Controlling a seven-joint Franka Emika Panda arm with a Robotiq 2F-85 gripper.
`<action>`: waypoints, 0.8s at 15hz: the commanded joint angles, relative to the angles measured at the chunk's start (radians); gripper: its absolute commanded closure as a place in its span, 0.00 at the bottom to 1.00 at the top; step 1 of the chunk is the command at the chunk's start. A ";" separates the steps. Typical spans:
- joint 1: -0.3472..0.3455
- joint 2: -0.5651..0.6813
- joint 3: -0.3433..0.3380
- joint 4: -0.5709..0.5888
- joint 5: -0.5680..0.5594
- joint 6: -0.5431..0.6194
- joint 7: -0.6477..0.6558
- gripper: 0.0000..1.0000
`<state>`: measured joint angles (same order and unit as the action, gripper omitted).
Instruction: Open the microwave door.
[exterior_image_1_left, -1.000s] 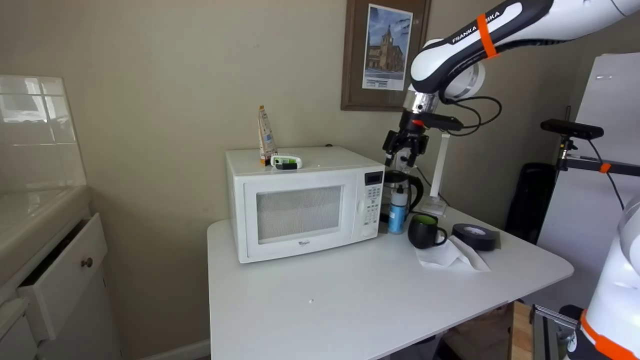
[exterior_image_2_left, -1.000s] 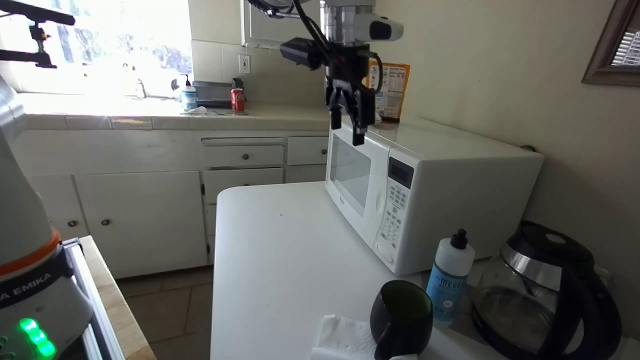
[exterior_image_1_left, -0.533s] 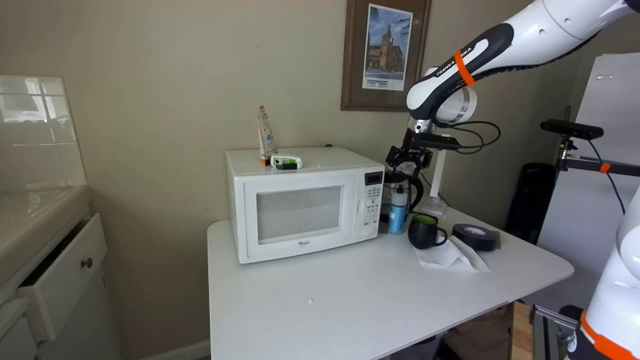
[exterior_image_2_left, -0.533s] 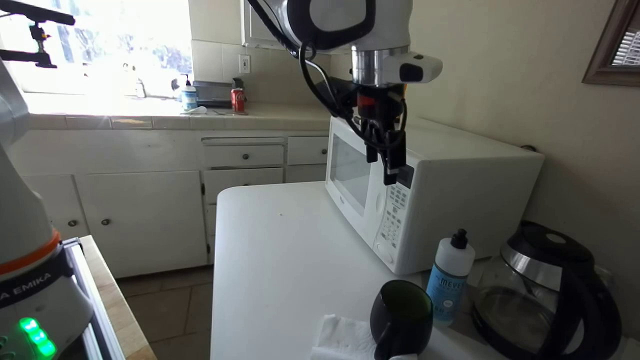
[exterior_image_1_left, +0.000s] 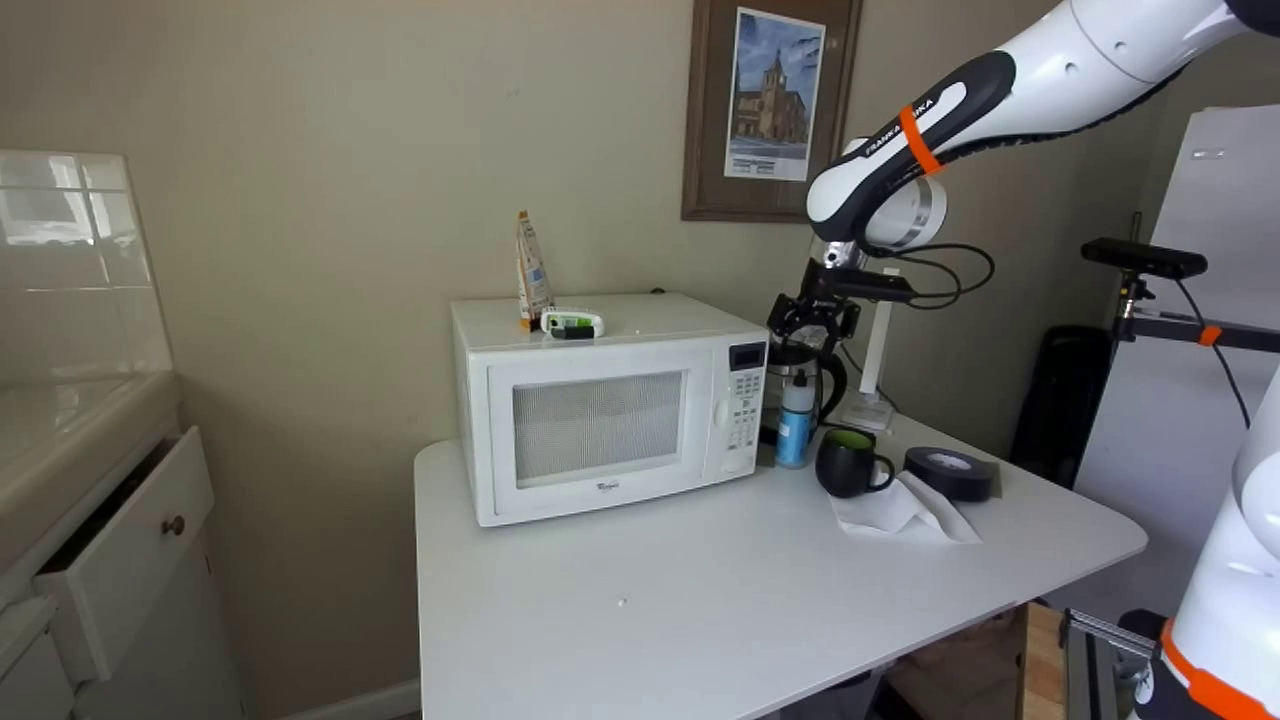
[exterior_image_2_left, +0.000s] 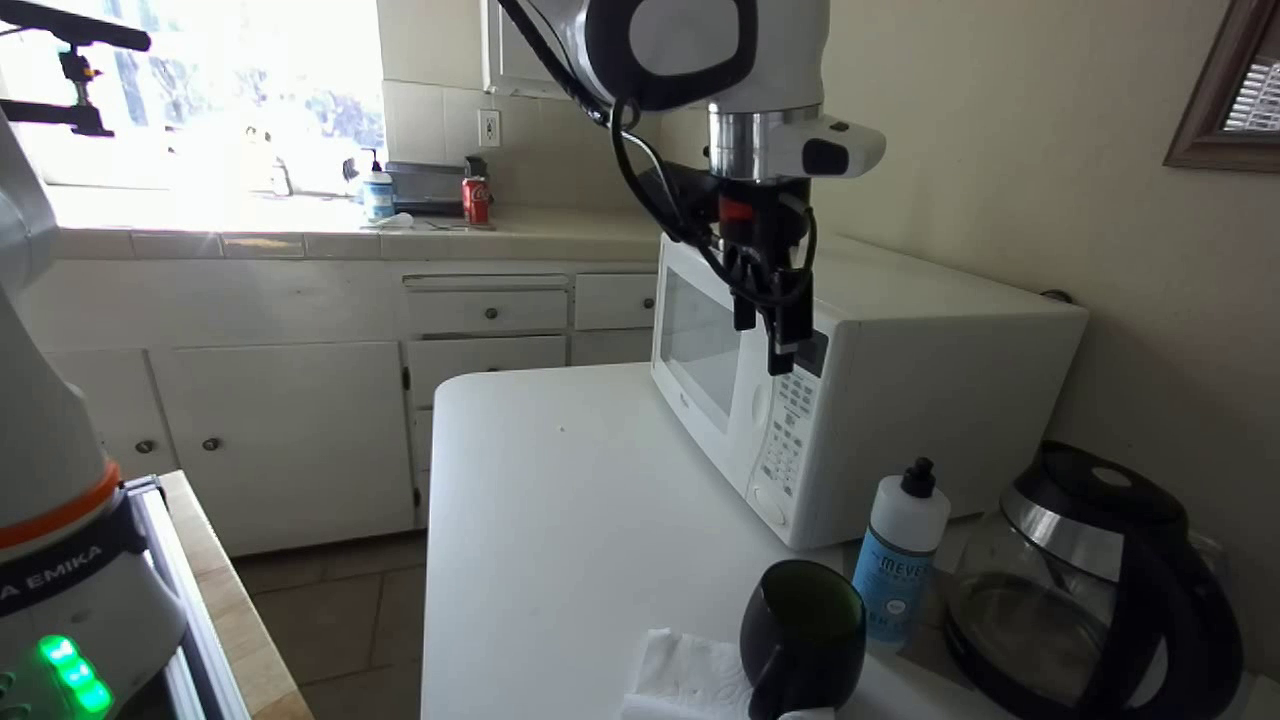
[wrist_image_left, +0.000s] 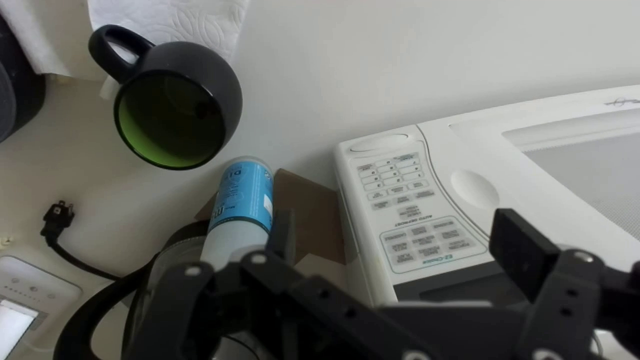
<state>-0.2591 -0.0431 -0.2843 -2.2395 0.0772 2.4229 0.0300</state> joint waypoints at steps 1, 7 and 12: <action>-0.003 -0.011 0.001 -0.078 0.044 0.050 -0.047 0.00; 0.007 -0.079 -0.032 -0.295 0.326 0.340 -0.412 0.00; 0.097 -0.101 -0.045 -0.391 0.706 0.468 -0.786 0.00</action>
<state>-0.2215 -0.1046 -0.3213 -2.5671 0.6121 2.8412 -0.5918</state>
